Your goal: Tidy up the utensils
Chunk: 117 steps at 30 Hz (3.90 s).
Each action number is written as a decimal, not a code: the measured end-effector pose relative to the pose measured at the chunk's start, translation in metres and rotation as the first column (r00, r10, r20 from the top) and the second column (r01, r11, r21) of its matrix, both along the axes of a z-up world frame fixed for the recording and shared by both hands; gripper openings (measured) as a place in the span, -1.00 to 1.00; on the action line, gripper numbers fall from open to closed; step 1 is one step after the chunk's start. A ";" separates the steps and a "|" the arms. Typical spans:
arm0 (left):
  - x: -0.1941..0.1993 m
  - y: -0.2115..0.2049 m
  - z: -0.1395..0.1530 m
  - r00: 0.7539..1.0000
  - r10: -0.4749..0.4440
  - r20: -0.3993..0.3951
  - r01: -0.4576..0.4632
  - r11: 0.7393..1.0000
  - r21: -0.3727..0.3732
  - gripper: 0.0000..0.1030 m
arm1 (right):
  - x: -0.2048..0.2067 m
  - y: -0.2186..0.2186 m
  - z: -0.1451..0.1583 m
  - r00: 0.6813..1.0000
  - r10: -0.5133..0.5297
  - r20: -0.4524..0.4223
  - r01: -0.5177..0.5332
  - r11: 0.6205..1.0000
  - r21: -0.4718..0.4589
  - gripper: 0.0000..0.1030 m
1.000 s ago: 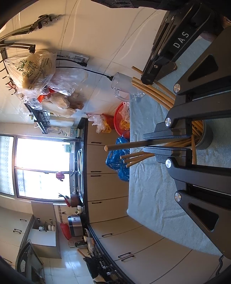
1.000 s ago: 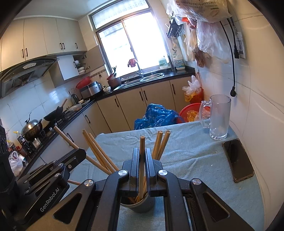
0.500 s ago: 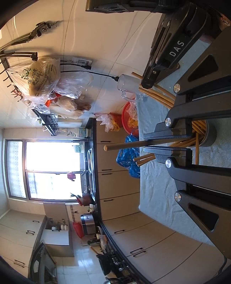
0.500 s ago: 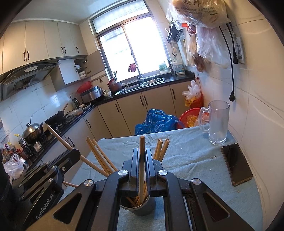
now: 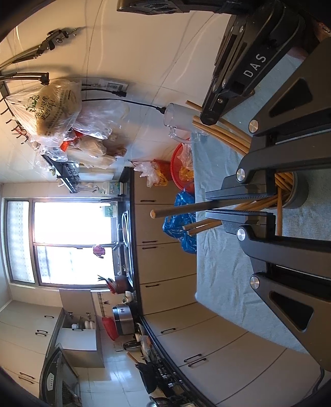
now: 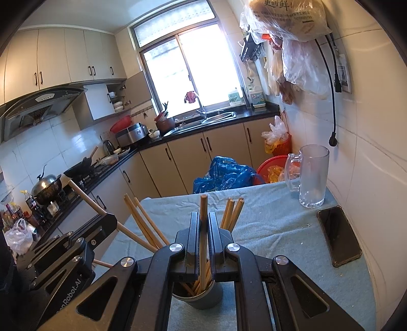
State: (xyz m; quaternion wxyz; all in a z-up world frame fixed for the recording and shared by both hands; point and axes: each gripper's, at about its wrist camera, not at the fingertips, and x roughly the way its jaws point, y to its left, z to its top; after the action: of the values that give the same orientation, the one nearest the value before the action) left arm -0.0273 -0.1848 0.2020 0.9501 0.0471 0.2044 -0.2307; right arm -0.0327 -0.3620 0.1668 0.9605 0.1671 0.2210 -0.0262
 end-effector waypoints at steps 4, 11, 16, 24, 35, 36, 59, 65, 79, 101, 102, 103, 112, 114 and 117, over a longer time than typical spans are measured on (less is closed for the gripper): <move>0.006 -0.001 -0.006 1.000 0.003 -0.022 -0.003 1.000 0.002 -0.87 | 0.003 0.001 -0.006 1.000 0.002 -0.016 -0.002 1.000 0.002 -0.87; 0.013 0.000 -0.013 0.999 0.011 -0.044 -0.011 1.000 0.001 -0.86 | 0.005 0.002 -0.012 1.000 0.000 -0.026 0.000 1.000 -0.003 -0.87; 0.014 -0.002 -0.018 0.999 0.010 -0.050 -0.010 1.000 0.006 -0.86 | 0.005 0.004 -0.011 1.000 0.004 -0.024 -0.004 1.000 -0.012 -0.87; 0.019 0.001 -0.027 0.996 0.014 -0.091 -0.015 1.000 -0.003 -0.86 | 0.004 0.005 -0.011 1.000 0.005 -0.023 -0.006 1.000 -0.015 -0.87; 0.018 0.003 -0.028 0.994 0.005 -0.105 -0.007 1.000 -0.012 -0.87 | 0.004 0.005 -0.012 1.000 0.003 -0.023 -0.003 1.000 -0.014 -0.87; 0.018 0.003 -0.028 0.995 0.004 -0.105 -0.005 1.000 -0.011 -0.87 | 0.004 0.005 -0.012 1.000 0.002 -0.023 -0.002 1.000 -0.013 -0.87; 0.024 -0.001 -0.030 0.992 0.001 -0.124 0.000 1.000 0.011 -0.87 | 0.011 -0.003 -0.010 1.000 -0.012 -0.029 0.012 1.000 -0.026 -0.86; 0.024 -0.001 -0.031 0.992 0.001 -0.127 0.001 1.000 0.012 -0.87 | 0.012 -0.005 -0.013 0.999 -0.018 -0.034 0.018 1.000 -0.021 -0.85; 0.029 -0.006 -0.034 0.990 -0.008 -0.140 0.010 1.000 0.013 -0.87 | 0.018 -0.011 -0.015 0.999 -0.025 -0.042 0.024 1.000 -0.012 -0.85; 0.023 -0.008 -0.029 0.992 -0.014 -0.123 0.017 1.000 0.017 -0.87 | 0.022 -0.021 -0.020 0.998 -0.036 -0.046 0.036 0.999 -0.003 -0.83; 0.023 -0.008 -0.029 0.992 -0.014 -0.126 0.017 1.000 0.017 -0.87 | 0.021 -0.021 -0.019 0.998 -0.037 -0.047 0.037 0.999 -0.004 -0.83; 0.022 -0.008 -0.029 0.992 -0.014 -0.128 0.016 1.000 0.016 -0.87 | 0.021 -0.020 -0.020 0.998 -0.038 -0.047 0.037 0.999 -0.006 -0.82; 0.010 -0.004 -0.017 0.994 -0.012 -0.110 0.013 1.000 0.009 -0.85 | 0.019 -0.027 -0.020 0.997 -0.056 -0.056 0.056 0.998 0.006 -0.49; 0.008 -0.003 -0.014 0.994 -0.010 -0.108 0.011 1.000 0.009 -0.84 | 0.017 -0.028 -0.018 0.997 -0.059 -0.056 0.060 0.998 0.014 -0.48; 0.002 0.000 -0.009 0.994 -0.008 -0.105 0.008 1.000 0.004 -0.68 | 0.011 -0.030 -0.014 0.996 -0.068 -0.049 0.069 0.997 0.017 -0.46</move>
State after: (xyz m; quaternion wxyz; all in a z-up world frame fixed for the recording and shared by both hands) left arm -0.0257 -0.1852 0.1925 0.9370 0.0376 0.2545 -0.2363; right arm -0.0216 -0.3920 0.1529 0.9517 0.1831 0.2387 -0.0613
